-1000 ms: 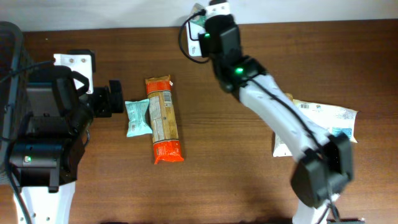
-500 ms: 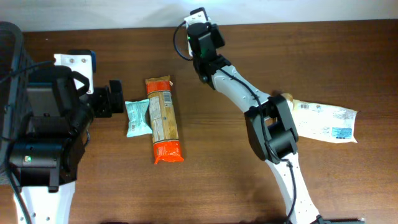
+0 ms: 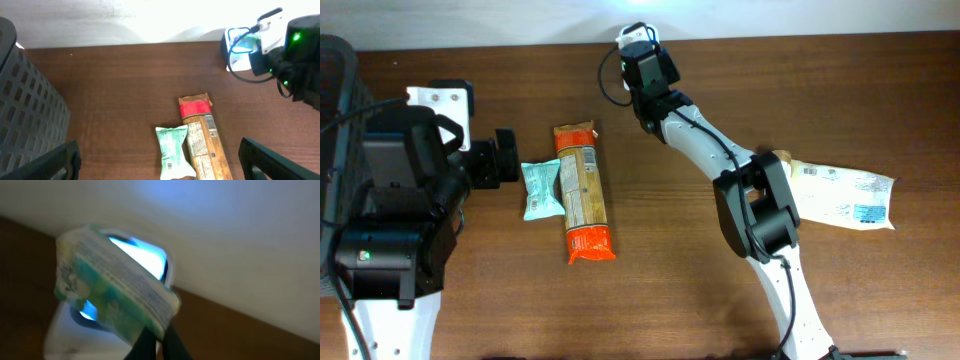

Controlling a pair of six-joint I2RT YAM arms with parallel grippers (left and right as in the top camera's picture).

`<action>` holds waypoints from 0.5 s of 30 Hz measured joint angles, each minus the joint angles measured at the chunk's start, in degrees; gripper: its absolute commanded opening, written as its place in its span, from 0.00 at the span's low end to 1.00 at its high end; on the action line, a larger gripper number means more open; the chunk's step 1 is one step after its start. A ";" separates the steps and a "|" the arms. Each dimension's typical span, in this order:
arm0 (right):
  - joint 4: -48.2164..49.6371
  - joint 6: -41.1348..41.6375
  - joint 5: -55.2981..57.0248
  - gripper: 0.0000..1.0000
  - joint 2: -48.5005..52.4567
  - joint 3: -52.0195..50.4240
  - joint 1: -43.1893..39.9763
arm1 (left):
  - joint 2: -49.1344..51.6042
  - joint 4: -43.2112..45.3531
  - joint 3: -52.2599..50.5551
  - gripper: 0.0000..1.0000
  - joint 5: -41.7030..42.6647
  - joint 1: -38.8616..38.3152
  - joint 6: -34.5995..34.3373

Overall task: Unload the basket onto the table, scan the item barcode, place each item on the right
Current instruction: 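Raise the green box to the scanner with the right gripper, then move the green box right and release it near the tube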

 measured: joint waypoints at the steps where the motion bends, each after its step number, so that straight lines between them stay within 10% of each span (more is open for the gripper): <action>1: -3.50 2.25 -1.42 0.04 -2.51 -0.33 0.13 | 0.02 0.07 0.00 0.99 0.00 0.00 0.02; 10: -76.28 29.42 -18.43 0.04 -28.52 1.11 -6.51 | 0.00 0.15 0.00 0.99 0.00 0.00 0.02; 15: -90.05 29.09 -21.88 0.14 -28.02 0.52 -27.89 | 0.00 -0.04 0.00 0.99 0.00 0.00 0.00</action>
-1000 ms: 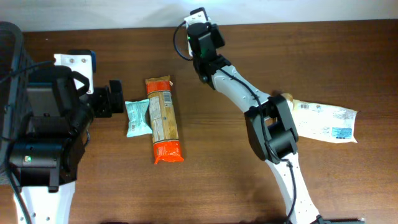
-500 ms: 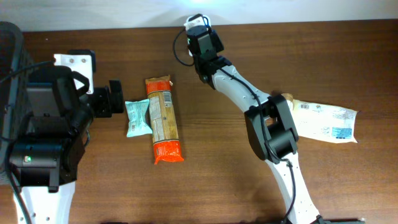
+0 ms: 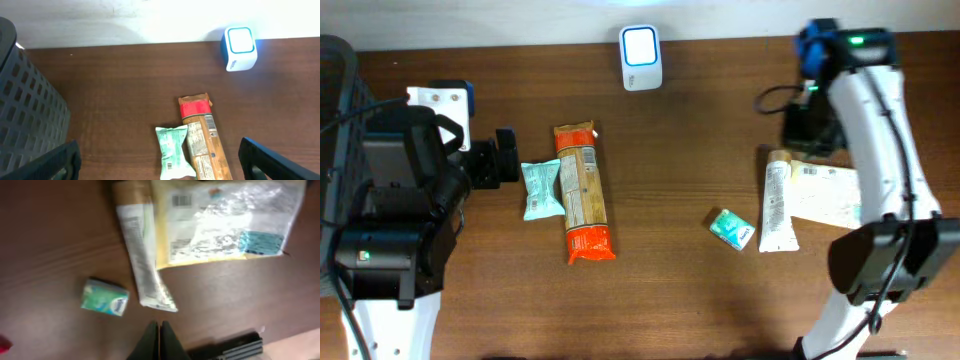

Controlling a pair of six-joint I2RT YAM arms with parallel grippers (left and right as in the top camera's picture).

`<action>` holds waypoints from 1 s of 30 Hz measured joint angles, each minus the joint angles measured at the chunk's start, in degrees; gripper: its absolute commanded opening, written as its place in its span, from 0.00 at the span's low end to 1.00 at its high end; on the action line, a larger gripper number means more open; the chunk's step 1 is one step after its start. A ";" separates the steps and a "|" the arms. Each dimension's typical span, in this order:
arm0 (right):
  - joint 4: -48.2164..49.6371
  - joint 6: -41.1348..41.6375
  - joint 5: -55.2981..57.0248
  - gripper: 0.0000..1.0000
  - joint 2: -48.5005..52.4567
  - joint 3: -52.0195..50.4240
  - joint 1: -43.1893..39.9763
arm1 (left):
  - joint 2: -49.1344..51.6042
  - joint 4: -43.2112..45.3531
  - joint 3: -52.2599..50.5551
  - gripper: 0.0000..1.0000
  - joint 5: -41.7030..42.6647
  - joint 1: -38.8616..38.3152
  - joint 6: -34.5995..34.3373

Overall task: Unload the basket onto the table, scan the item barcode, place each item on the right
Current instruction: 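Move the green box right and release it near the tube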

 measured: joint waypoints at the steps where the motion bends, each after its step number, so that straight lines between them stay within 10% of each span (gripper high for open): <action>1: 0.02 -3.93 -3.65 0.25 0.00 0.00 -2.64 | 0.00 0.00 0.00 0.99 0.00 0.00 0.02; 6: 0.28 -15.72 -14.40 0.38 0.11 -2.56 6.10 | 0.00 -0.07 0.00 0.99 0.00 0.00 0.02; 11: 12.15 -10.16 -14.21 0.45 -4.63 -16.02 18.40 | 0.00 -0.04 0.00 0.99 0.00 0.00 0.00; 13: 15.04 -9.09 -14.21 0.39 -11.06 -22.27 21.33 | 0.00 -0.07 0.00 0.99 0.00 0.00 0.02; 16: 27.43 -8.87 -17.27 0.04 -11.37 -37.51 22.16 | 0.00 -0.11 0.00 0.99 0.00 0.00 0.02; 30: 40.89 -11.91 -11.93 0.04 -4.42 -52.19 21.11 | 0.00 -0.07 0.00 0.99 0.00 0.00 0.02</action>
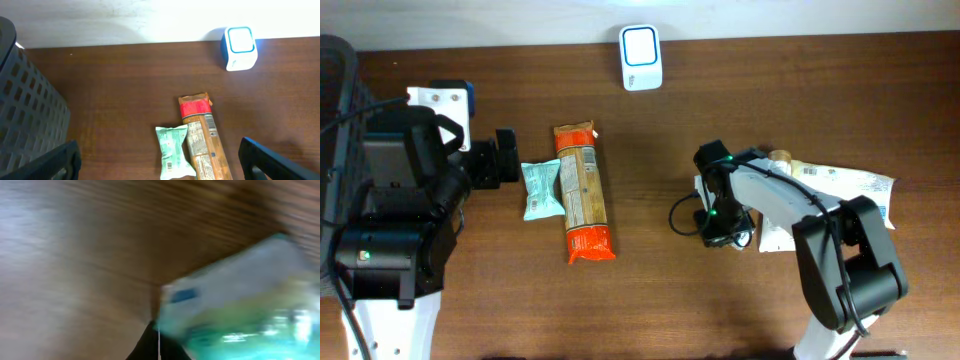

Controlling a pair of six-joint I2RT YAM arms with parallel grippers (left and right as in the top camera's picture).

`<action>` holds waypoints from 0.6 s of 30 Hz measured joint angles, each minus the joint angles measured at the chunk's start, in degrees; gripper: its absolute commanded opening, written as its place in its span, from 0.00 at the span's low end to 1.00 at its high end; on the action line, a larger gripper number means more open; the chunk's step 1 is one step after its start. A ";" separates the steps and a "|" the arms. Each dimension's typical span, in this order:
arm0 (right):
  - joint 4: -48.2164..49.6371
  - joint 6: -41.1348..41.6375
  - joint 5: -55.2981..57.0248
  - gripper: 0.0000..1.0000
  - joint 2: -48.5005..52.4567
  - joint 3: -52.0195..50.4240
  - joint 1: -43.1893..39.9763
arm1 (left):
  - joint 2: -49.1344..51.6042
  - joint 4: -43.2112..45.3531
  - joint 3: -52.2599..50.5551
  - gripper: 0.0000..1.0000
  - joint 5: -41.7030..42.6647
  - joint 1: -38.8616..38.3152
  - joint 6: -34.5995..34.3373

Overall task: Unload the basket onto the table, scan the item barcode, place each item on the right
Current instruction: 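Move the green box right and release it near the tube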

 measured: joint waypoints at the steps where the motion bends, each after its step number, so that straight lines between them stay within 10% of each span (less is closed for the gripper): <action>1: -0.04 0.59 0.66 0.04 0.04 0.00 -1.60 | 0.00 -0.02 0.00 0.99 0.00 0.00 -0.02; 9: 2.49 2.78 -0.15 0.08 -0.09 0.07 -18.99 | 0.00 -0.02 0.00 0.99 0.00 0.00 0.00; 18: 4.02 -1.09 -19.91 0.75 0.26 13.44 -9.70 | 0.00 -0.04 0.00 0.99 0.00 0.00 0.00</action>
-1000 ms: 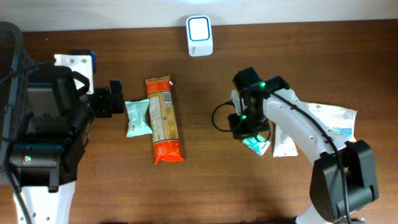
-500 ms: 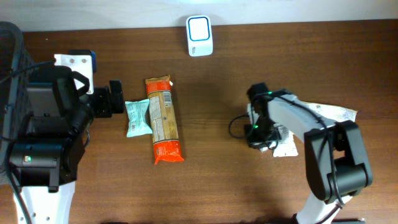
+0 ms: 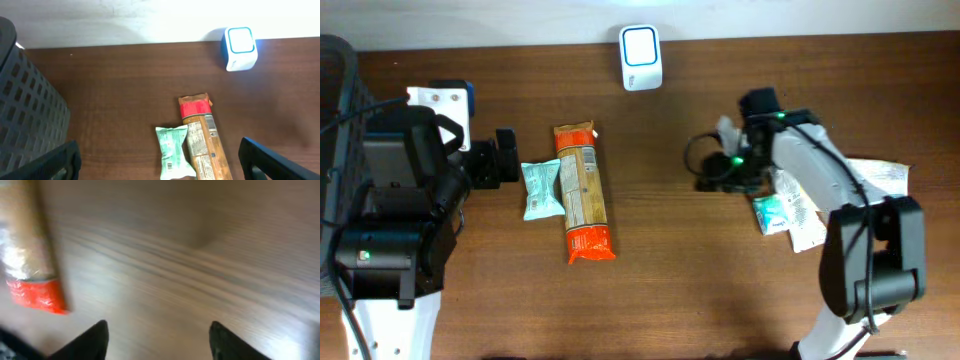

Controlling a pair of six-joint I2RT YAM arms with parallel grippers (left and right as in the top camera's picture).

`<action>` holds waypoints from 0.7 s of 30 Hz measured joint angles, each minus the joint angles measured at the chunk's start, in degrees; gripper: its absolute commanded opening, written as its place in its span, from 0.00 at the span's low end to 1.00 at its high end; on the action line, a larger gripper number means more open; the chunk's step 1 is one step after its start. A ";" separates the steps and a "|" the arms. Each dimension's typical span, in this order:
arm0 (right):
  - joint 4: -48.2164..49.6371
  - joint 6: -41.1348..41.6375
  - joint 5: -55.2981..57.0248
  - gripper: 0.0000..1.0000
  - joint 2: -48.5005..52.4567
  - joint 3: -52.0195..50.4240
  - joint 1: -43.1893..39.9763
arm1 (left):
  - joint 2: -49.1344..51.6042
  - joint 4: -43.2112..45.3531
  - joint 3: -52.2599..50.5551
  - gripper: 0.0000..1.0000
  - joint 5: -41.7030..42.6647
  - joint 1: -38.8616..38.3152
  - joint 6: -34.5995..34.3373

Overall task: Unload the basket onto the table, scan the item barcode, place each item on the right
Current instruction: 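Move the green box right and release it near the tube, then grasp the orange-capped pasta pack with the right gripper and lift it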

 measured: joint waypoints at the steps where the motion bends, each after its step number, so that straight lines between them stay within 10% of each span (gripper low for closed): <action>1: 4.50 1.88 -1.60 0.80 0.00 0.00 2.62 | 0.00 0.07 0.00 0.99 0.00 0.00 -0.02; 7: 34.21 16.22 -4.72 0.93 5.33 0.52 16.55 | -0.02 0.02 0.00 0.99 0.00 0.00 0.00; 15: 37.99 23.93 -5.95 0.61 14.49 0.52 22.23 | 0.00 0.02 0.00 0.99 0.00 0.00 0.00; 21: 39.39 31.23 -9.07 0.08 17.75 2.10 25.24 | 0.00 0.02 0.00 0.99 0.00 0.00 0.00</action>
